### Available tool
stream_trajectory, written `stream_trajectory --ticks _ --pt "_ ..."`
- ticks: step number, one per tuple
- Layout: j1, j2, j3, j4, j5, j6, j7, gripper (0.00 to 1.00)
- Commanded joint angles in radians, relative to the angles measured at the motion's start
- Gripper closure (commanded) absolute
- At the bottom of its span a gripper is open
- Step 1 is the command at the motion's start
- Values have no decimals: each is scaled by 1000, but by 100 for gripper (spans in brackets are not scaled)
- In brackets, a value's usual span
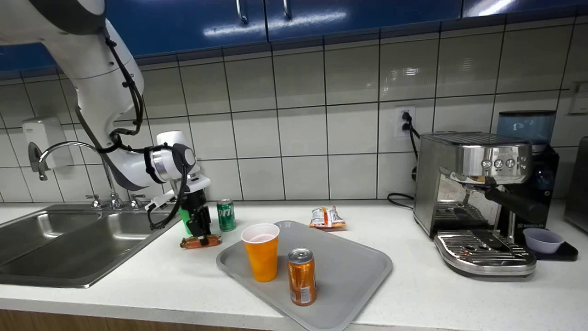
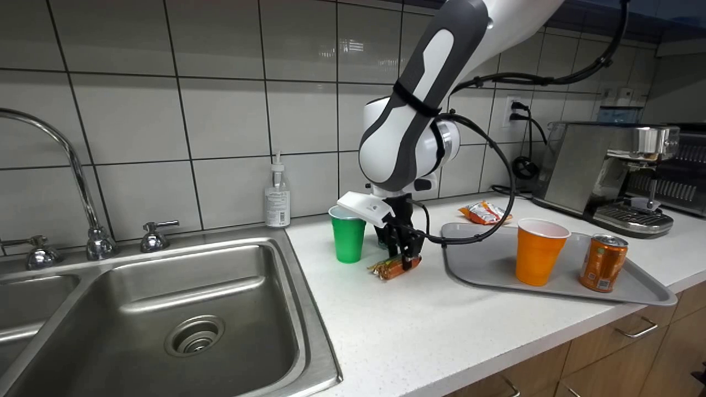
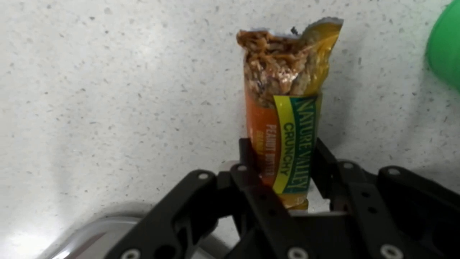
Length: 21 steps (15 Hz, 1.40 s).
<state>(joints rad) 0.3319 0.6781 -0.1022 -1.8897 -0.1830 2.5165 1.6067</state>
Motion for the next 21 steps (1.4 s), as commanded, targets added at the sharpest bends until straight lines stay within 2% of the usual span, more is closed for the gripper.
stream_trajectory --ticks 1,13,21 --pt "7 -68 -8 -76 5 -2 10 84" --pt "-21 -215 -9 -225 -12 11 -17 84" --pt "-61 -267 -11 -272 -22 31 -47 84"
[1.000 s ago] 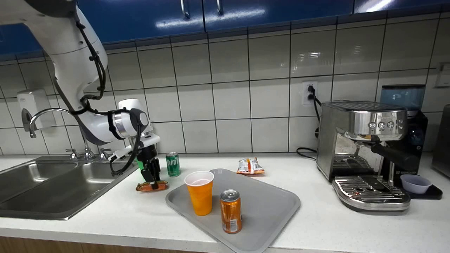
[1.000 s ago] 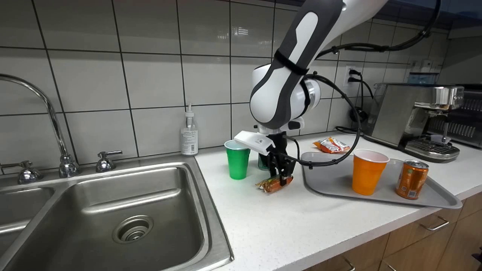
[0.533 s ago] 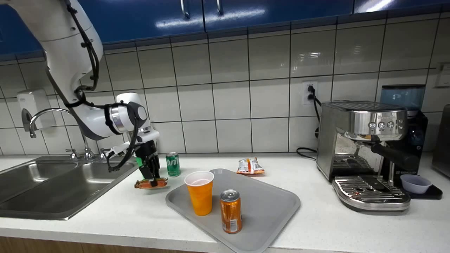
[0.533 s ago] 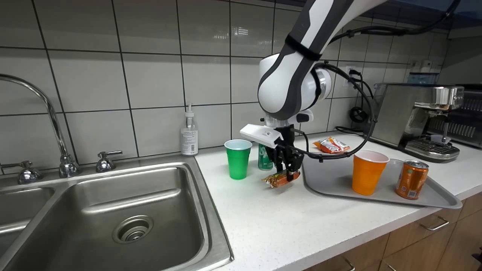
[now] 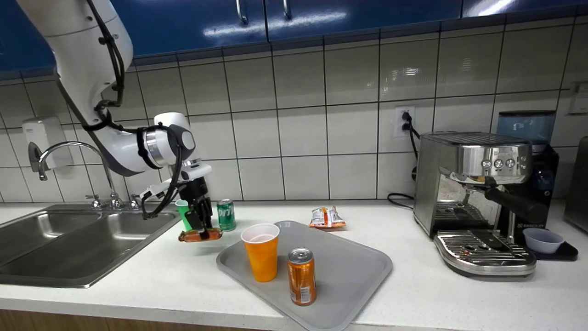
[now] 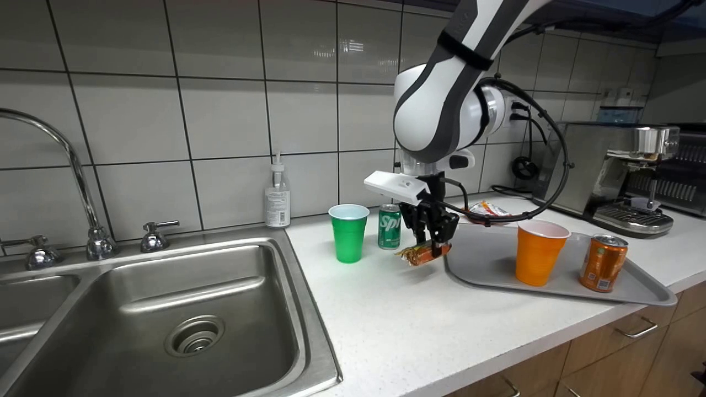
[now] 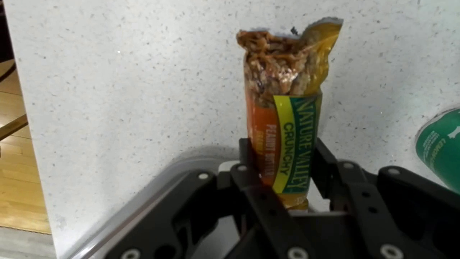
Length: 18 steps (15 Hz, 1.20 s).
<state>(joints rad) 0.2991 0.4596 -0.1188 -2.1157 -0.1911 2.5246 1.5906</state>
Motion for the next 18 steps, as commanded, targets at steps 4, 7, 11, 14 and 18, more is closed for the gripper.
stream_trajectory --ticks 4,7,11,14,18 --pt "-51 -51 -2 -49 -24 40 -66 84" --pt "-66 -48 -10 -47 -22 56 -96 84" --pt "-84 -39 -22 -39 -21 72 -141 84" --pt "-95 -34 -29 -34 -17 79 -173 84" --pt "-98 -26 -52 -29 -30 83 -200 84"
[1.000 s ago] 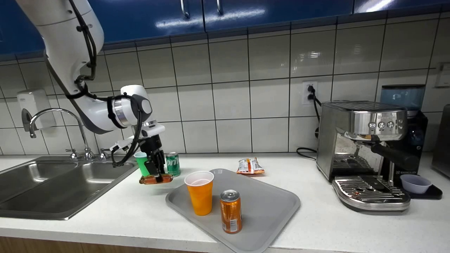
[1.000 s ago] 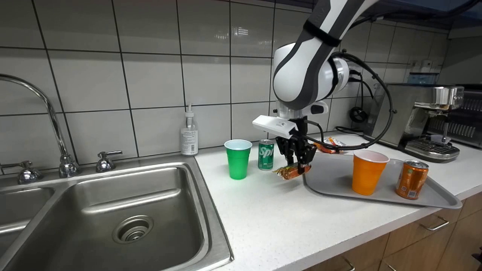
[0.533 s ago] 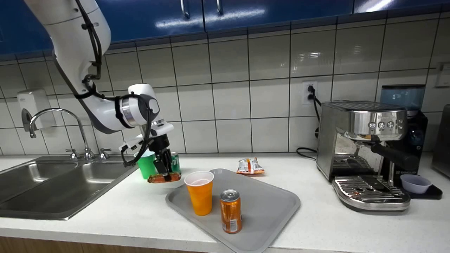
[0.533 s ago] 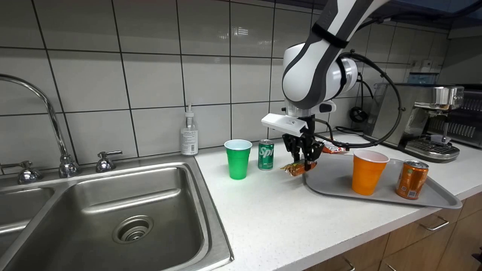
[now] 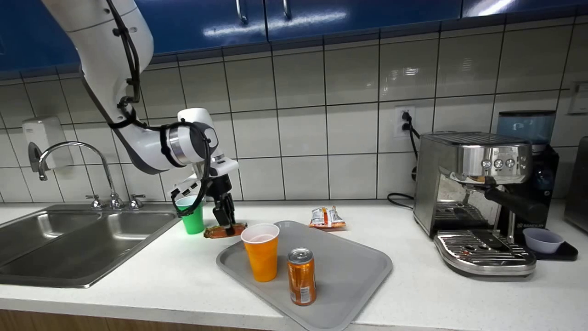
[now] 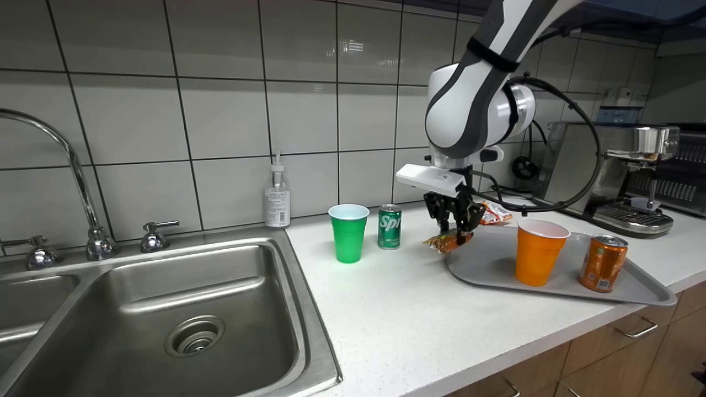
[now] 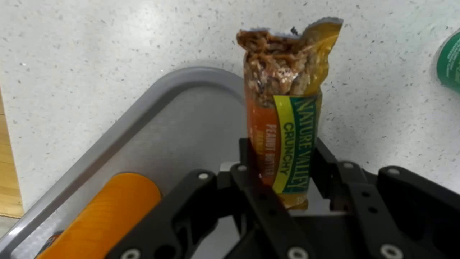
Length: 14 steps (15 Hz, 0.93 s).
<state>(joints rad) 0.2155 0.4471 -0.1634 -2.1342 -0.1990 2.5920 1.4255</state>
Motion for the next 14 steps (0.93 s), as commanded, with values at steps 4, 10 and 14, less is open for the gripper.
stream_trajectory --ticks 4,10,14 --pt "-24 -4 -21 -3 -24 20 -70 84" --pt "-41 17 -31 9 -20 20 -138 84" --pt "-51 39 -32 20 -12 20 -180 84"
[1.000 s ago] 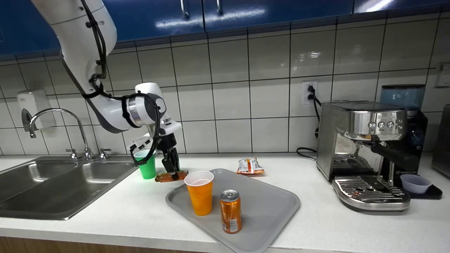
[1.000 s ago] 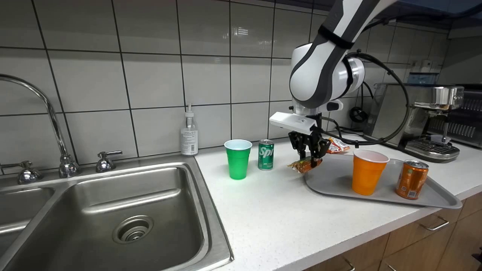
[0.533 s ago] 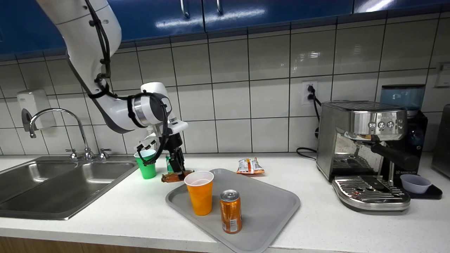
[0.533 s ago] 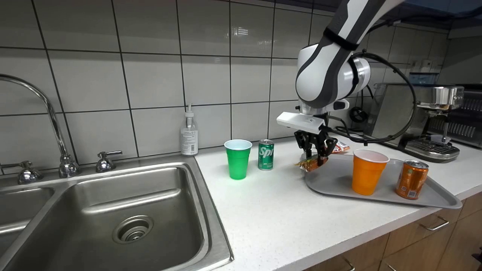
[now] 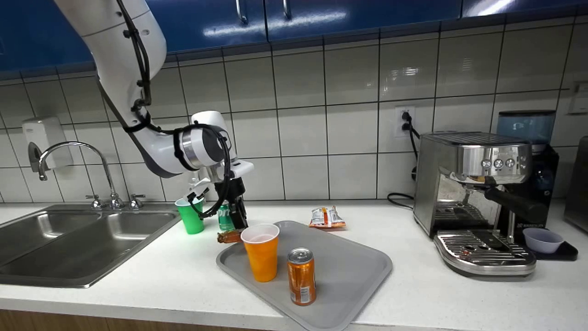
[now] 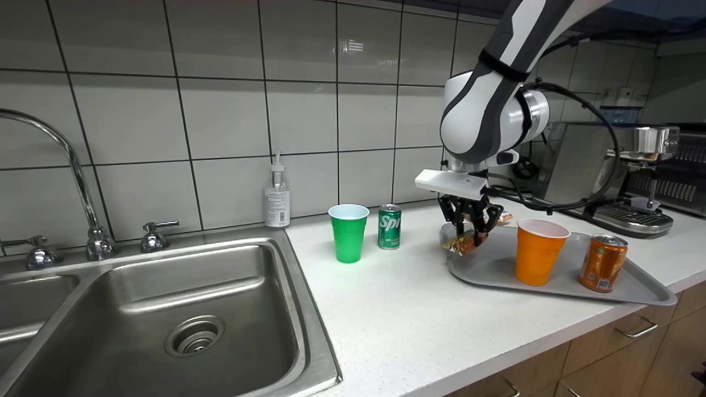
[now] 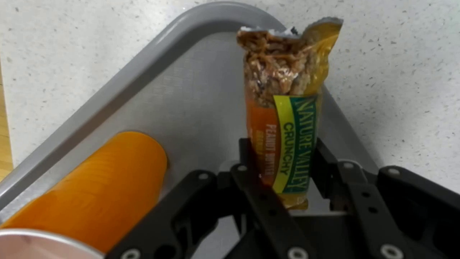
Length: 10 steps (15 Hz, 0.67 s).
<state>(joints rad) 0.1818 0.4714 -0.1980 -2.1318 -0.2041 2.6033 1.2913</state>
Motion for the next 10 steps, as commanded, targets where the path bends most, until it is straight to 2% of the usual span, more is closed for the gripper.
stream_trajectory --ticks 1,10 --pt "-18 20 2 20 -5 10 -53 84" --pt "-17 55 0 45 3 8 -103 84"
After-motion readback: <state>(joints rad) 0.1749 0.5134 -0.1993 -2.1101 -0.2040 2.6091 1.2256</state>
